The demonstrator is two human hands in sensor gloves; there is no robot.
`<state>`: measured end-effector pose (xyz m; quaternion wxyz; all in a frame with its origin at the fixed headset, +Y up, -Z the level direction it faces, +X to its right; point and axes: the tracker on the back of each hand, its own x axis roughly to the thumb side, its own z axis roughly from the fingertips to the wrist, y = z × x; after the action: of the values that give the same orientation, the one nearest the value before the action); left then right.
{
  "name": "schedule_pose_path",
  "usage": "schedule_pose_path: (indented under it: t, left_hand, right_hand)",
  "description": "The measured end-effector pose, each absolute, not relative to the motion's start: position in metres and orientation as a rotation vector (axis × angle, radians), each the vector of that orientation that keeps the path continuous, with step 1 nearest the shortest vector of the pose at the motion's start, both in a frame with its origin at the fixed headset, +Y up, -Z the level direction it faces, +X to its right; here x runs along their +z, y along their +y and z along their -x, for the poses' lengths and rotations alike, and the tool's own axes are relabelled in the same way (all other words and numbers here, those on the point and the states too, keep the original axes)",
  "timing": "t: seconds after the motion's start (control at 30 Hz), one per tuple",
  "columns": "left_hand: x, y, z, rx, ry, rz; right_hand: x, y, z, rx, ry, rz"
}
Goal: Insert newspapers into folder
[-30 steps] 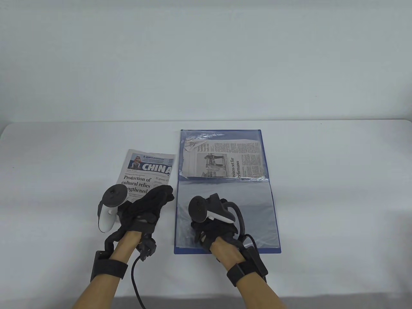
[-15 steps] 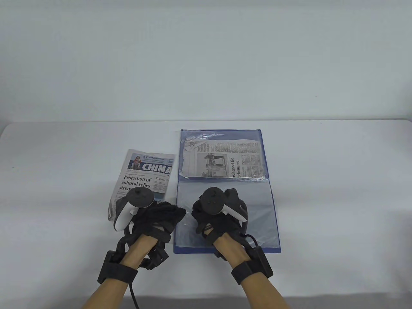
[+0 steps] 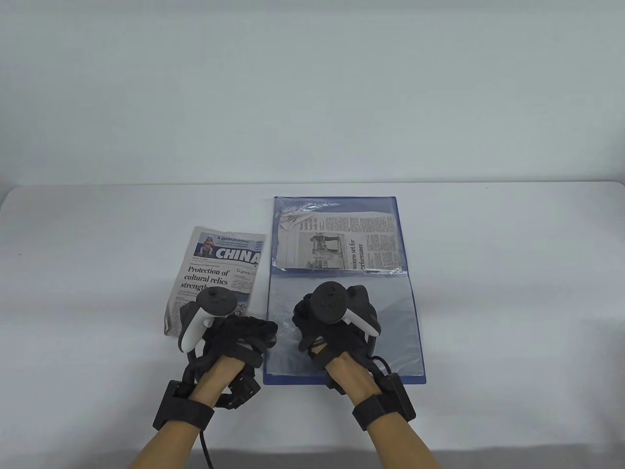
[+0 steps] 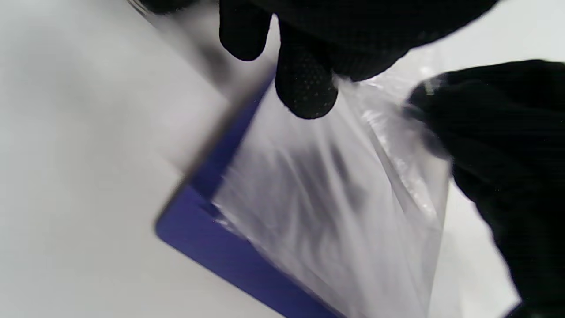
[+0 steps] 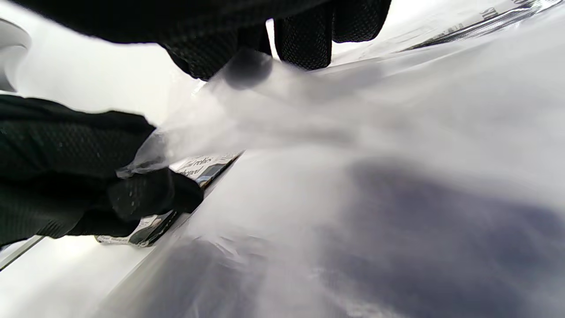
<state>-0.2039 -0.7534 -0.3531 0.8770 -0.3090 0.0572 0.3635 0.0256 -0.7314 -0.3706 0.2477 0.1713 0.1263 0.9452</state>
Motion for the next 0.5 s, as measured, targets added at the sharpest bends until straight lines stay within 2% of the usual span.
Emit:
schedule_pose_path:
  t: [0.13,0.2,0.3,0.37,0.5]
  left_hand:
    - [-0.352,-0.747,0.204,0.638,0.154,0.658]
    - [-0.351,-0.741,0.204,0.588,0.167,0.582]
    - [-0.356,-0.739,0.199,0.538,-0.009,0.520]
    - [-0.359,-0.742,0.194,0.543,-0.085,0.592]
    - [-0.360,-0.756,0.189,0.539,-0.104,0.759]
  right_hand:
    - [-0.370,-0.732,-0.024,2.563,0.349,-0.476]
    - [-0.370,-0.732,-0.024,2.564,0.351,-0.478]
    - [-0.370,-0.732,-0.025,2.550,0.346,-0.476]
    - [-0.371,-0.731,-0.026,2.537,0.333,-0.477]
    - [-0.371,-0.730,-0.029,2.504,0.300,-0.472]
